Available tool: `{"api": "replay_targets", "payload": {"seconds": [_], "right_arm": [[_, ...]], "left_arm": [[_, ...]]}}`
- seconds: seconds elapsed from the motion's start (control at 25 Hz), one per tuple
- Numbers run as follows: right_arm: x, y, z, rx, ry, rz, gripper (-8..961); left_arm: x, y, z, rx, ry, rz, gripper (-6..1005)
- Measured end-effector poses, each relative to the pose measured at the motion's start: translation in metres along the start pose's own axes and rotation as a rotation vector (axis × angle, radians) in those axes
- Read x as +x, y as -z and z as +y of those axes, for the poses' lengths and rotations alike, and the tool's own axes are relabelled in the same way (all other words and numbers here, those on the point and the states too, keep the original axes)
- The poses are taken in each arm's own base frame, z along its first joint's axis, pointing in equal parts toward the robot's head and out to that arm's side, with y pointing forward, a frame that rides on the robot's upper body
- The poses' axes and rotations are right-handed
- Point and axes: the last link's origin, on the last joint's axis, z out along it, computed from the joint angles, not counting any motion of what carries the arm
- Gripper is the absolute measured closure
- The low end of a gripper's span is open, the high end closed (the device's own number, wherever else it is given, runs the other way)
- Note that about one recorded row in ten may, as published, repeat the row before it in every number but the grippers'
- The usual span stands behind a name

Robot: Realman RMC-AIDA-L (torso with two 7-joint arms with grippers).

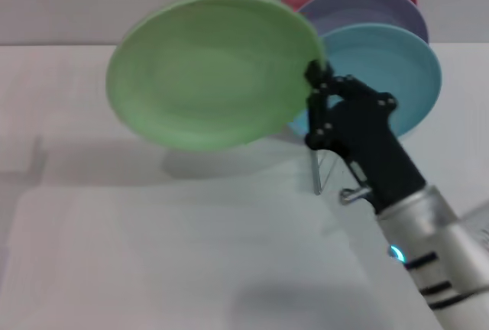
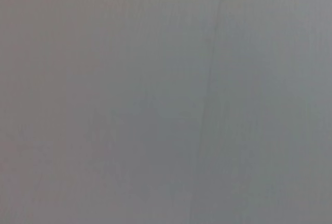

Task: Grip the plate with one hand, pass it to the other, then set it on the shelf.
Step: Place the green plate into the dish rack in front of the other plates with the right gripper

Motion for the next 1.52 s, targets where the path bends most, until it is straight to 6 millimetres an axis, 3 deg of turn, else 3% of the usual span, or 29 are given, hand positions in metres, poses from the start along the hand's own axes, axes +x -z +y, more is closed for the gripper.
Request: {"api": "replay_targets", "payload": {"seconds": [0.4, 0.76, 1.12, 1.52], "right_arm": [[-0.019, 0.047, -0.03, 0.067, -0.038, -0.167, 928], [-0.024, 0.072, -0.078, 0.155, -0.058, -0.221, 928], [-0.022, 0.079, -0.094, 0.17, -0.013, -0.194, 927], [-0.014, 0.067, -0.109, 0.176, 0.037, -0.125, 926]], "left_arm": [[0.001, 0.001, -0.009, 0.028, -0.016, -0.005, 189], [-0.006, 0.002, -0.008, 0.037, 0.031, -0.049, 190], [-0.021, -0.006, -0.005, 0.047, 0.011, -0.136, 194], [-0.025, -0.016, -0.001, 0.035, 0.005, -0.157, 193]]}}
